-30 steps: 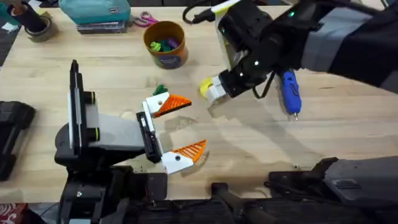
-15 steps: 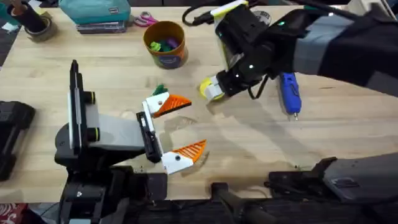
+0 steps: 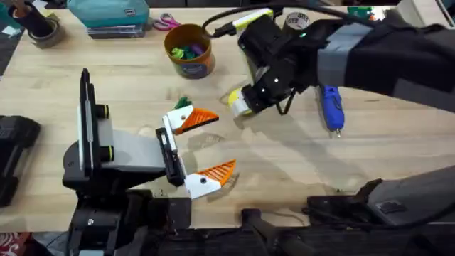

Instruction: Pick up the gripper from the table and insert it into the empty holder that is missing its gripper. Then pick up a screw, insert it into the mounting hole, and use the screwdriver to tighten it. Finally, clean up the table by picking up the vegetable and placing it into the bucket.

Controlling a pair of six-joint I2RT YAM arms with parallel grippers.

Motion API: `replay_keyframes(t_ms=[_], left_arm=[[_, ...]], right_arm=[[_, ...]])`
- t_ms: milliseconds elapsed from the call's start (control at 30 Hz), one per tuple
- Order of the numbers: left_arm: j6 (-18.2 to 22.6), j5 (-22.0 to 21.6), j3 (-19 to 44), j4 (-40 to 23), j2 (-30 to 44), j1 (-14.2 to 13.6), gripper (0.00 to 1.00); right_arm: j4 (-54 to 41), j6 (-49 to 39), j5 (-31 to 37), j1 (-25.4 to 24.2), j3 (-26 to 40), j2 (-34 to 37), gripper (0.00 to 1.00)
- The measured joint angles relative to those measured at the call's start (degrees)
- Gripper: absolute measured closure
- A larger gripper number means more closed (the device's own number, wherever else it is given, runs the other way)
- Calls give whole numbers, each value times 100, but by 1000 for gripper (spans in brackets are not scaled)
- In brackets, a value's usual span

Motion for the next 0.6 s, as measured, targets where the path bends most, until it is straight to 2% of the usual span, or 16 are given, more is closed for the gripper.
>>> replay_keyframes(t_ms=[267,600], left_arm=[[0,0,0,0,-1,0,15],[0,0,0,0,-1,0,15]], right_arm=[[159,2,4,87,-2,204,284],[249,2,7,85,-2,208,471]])
